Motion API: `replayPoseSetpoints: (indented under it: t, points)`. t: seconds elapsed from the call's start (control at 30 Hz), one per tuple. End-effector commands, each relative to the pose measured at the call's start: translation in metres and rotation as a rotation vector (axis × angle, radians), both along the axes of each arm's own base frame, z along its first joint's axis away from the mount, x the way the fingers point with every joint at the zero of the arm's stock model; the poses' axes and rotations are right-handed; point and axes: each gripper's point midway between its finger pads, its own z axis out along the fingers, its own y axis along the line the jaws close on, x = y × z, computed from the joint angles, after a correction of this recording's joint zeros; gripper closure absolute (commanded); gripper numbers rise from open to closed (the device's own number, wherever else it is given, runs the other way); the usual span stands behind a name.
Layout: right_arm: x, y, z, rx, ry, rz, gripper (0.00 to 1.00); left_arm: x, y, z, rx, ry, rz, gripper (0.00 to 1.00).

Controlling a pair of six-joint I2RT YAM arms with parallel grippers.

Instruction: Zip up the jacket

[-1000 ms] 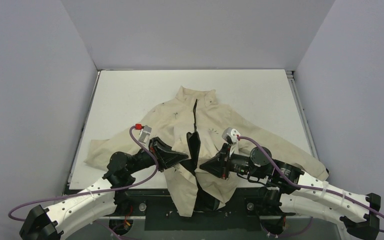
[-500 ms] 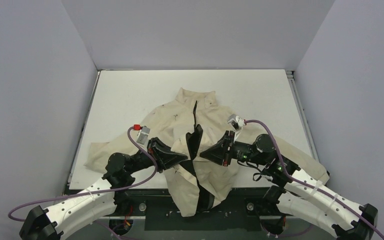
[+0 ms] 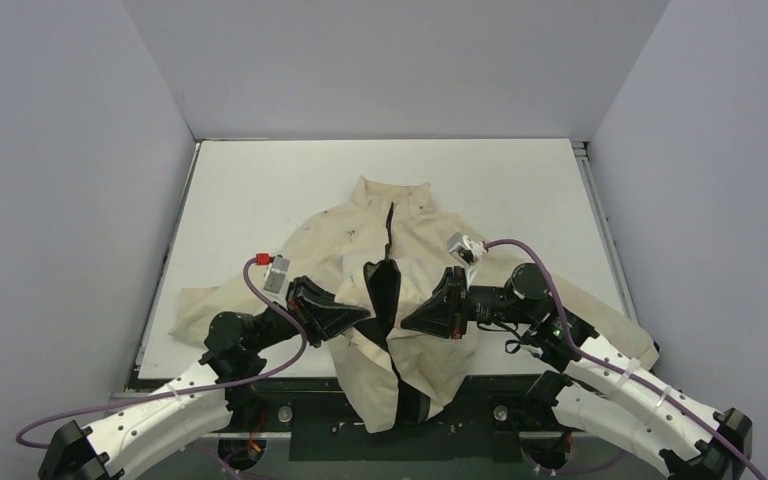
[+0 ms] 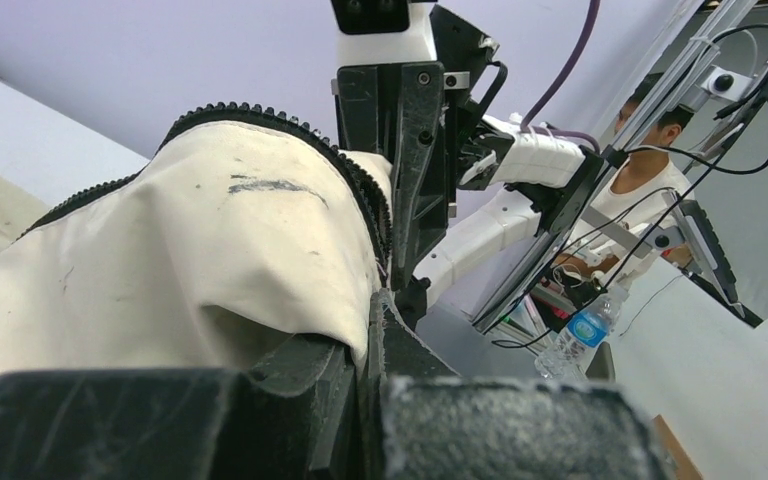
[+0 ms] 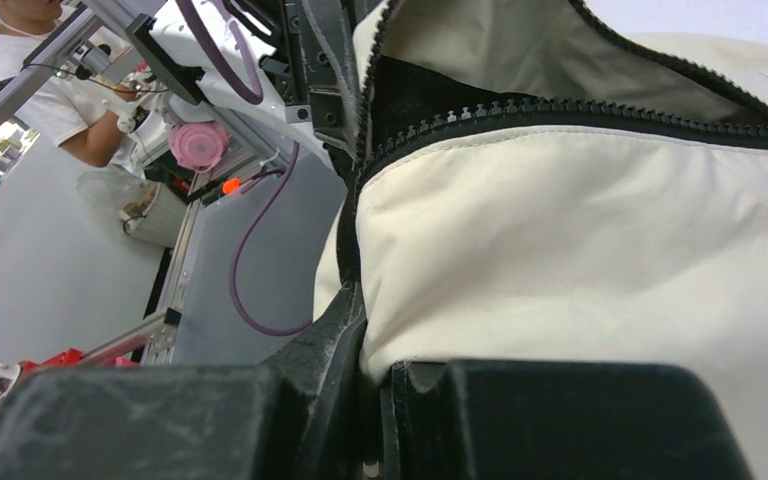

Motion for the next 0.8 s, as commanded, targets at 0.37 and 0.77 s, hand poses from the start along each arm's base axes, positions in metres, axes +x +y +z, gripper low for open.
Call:
replayPoseSetpoints:
  t: [0.37,0.77]
  points:
    - [-0.014,0.0,0.032,0.099,-0.129,0.105,1.0,0.013,0.002,0.014,0.024,0.0,0.081,1.0]
    - [-0.037,-0.01,0.054,0.186,-0.174,0.191,1.0,0.012,0.006,0.012,0.038,-0.029,0.097,1.0]
